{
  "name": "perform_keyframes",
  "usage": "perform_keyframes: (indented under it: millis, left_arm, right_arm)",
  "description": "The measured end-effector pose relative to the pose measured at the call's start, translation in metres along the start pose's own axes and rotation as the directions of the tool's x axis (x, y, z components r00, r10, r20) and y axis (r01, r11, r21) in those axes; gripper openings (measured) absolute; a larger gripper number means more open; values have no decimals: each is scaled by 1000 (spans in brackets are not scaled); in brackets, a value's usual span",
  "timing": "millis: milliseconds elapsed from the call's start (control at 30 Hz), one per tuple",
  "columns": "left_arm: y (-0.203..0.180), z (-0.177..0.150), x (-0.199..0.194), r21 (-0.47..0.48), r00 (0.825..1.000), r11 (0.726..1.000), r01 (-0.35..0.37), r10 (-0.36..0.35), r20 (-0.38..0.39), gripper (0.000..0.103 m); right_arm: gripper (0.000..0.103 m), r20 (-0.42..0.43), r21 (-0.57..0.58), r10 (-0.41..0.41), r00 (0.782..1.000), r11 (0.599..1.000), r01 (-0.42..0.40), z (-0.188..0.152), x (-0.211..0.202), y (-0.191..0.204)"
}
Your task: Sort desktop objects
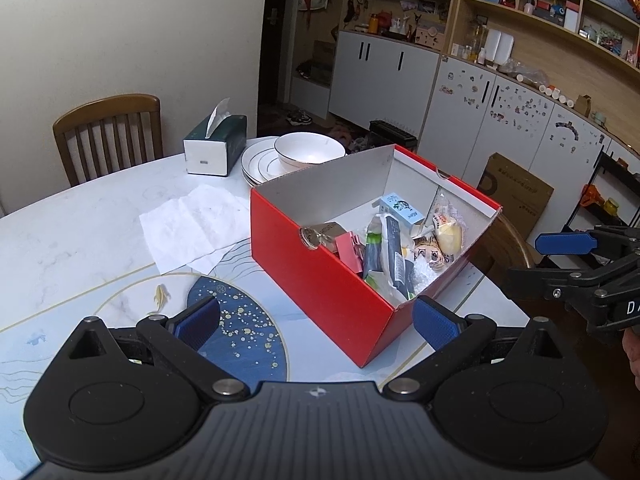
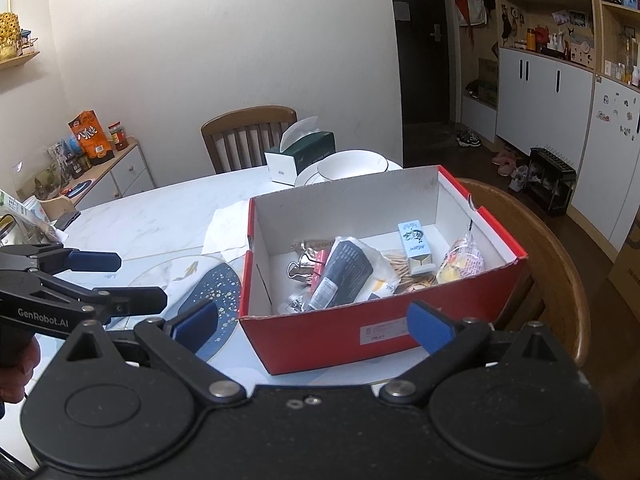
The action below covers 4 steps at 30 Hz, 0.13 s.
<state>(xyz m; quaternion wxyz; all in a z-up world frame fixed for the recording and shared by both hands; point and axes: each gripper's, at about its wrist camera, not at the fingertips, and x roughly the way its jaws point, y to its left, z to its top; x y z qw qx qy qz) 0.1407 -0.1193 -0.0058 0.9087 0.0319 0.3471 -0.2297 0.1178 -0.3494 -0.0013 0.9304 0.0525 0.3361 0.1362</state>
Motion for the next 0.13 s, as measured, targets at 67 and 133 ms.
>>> perform_keyframes:
  millis: [67, 133]
  left_arm:
    - [1, 0, -1, 2, 1000, 1000, -3, 3, 1, 103]
    - [3, -1, -2, 0, 1000, 1000, -6, 6, 3, 103]
  right_arm:
    - [101, -2, -1, 0, 1000, 1000, 0, 0, 0, 1]
    - [101, -4, 0, -1, 1000, 1000, 1, 0, 1, 2]
